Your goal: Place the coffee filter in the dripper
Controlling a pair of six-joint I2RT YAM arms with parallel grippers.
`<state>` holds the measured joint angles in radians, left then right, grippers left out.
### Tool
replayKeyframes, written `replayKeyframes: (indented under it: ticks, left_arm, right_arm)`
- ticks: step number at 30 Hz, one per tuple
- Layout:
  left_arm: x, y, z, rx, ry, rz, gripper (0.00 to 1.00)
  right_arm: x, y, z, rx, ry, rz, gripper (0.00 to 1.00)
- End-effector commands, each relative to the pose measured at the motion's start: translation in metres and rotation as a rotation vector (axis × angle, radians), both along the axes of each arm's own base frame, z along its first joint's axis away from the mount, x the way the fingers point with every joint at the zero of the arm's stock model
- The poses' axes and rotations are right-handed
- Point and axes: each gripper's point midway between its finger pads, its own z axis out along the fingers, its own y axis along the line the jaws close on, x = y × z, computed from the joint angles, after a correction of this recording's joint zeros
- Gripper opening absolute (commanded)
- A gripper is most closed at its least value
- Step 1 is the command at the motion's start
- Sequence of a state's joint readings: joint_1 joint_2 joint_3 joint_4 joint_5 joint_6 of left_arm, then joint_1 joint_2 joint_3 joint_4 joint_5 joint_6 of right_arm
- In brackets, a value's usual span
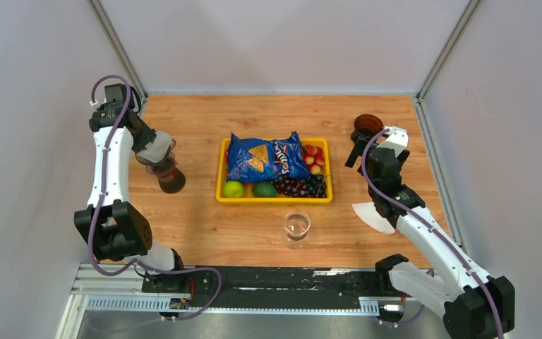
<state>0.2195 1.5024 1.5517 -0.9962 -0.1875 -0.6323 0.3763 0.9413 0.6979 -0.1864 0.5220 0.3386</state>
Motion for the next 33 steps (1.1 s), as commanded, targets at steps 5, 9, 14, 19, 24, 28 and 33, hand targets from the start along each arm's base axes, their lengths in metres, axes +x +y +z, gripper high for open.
replayKeyframes:
  ticks: [5, 9, 14, 19, 24, 28, 33]
  left_arm:
    - [0.007, -0.009, -0.009, 0.01, 0.027, -0.065, 0.38]
    - [0.005, -0.01, -0.017, 0.005, 0.049, -0.067, 0.38]
    - [0.003, -0.011, -0.024, -0.002, 0.061, -0.066, 0.37]
    - [0.001, -0.014, -0.034, -0.019, 0.065, -0.066, 0.38]
    - [0.002, -0.016, -0.038, -0.03, 0.057, -0.066, 0.37]
    - [0.004, -0.016, -0.042, -0.032, 0.059, -0.068, 0.37]
    - [0.005, -0.017, -0.047, -0.04, 0.063, -0.07, 0.37]
  right_arm:
    - [0.002, -0.001, 0.002, -0.009, -0.003, 0.0, 1.0]
    - [0.002, -0.001, 0.002, -0.011, -0.003, -0.002, 1.0]
    - [0.002, -0.002, 0.001, -0.012, -0.001, -0.004, 1.0]
    - [0.002, -0.002, 0.002, -0.011, -0.003, -0.005, 1.0]
    - [0.002, -0.002, 0.002, -0.01, -0.003, -0.006, 1.0]
    - [0.003, -0.001, 0.001, -0.009, 0.0, -0.002, 1.0]
    - [0.003, -0.001, 0.001, -0.01, 0.0, -0.004, 1.0]
